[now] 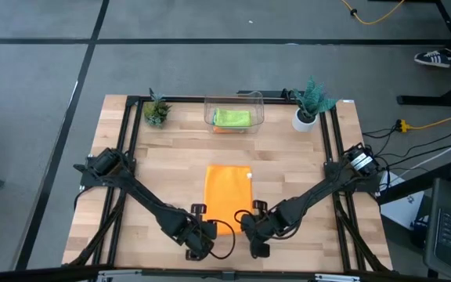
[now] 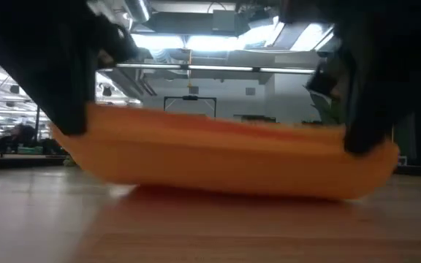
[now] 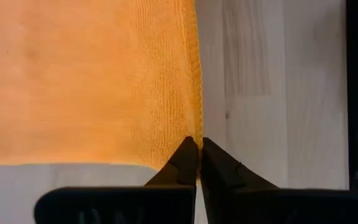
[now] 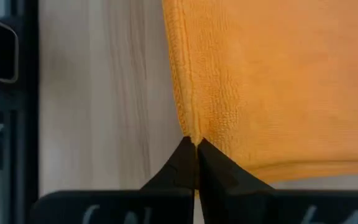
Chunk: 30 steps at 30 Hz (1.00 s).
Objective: Fold microfiber towels
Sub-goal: Fold the orange towel
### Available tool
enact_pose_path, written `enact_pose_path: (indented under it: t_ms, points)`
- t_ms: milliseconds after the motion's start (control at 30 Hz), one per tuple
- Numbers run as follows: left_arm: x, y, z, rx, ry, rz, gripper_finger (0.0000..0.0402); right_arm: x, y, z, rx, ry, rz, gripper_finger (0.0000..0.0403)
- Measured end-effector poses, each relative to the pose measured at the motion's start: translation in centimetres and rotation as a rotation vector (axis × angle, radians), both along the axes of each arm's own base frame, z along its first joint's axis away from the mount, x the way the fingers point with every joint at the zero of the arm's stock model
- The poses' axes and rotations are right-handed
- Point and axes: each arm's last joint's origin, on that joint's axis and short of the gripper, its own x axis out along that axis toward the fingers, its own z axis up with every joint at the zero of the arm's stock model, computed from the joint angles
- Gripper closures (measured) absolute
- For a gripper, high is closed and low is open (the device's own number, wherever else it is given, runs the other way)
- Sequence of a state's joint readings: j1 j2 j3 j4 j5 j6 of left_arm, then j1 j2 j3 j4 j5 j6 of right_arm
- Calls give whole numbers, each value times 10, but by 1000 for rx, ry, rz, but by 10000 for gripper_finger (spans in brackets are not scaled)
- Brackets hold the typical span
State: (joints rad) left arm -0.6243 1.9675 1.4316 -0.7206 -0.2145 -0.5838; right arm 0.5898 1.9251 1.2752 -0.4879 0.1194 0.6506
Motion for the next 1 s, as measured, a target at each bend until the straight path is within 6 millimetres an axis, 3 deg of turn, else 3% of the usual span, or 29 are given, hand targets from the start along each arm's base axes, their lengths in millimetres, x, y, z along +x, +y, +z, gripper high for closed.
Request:
enact_pose_path:
  t_ms: [233, 833, 1000]
  points:
    - [3, 5, 16, 111, -15, -3, 401, 2, -3, 20, -131, 15, -49, 401]
    - [18, 51, 16, 322, -5, 138, 401, 13, -46, 14, -412, 16, -195, 401]
    - [17, 66, 3, 345, 42, 163, 402, 20, -56, 4, -436, 49, -206, 401]
